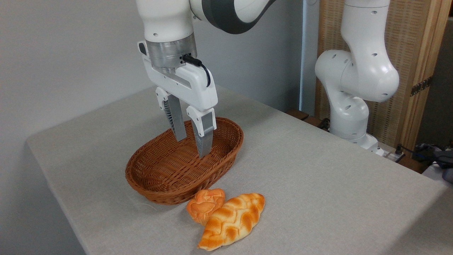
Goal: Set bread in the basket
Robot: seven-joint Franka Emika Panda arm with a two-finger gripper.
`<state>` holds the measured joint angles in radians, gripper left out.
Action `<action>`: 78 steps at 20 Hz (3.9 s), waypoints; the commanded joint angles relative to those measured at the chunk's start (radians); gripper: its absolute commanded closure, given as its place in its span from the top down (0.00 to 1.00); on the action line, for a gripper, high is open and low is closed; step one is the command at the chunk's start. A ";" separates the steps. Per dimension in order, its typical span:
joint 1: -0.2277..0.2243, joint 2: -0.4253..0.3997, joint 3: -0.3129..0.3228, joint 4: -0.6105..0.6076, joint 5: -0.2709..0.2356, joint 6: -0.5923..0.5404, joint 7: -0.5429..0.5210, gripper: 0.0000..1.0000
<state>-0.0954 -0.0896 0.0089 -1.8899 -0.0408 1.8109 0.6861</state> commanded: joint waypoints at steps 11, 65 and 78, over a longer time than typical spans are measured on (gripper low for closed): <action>0.000 -0.009 0.005 0.011 -0.016 -0.033 0.010 1.00; 0.009 0.008 0.241 -0.345 0.095 0.407 0.447 1.00; 0.009 0.033 0.241 -0.342 0.099 0.406 0.472 0.50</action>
<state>-0.0828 -0.0537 0.2413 -2.2267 0.0396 2.1933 1.1368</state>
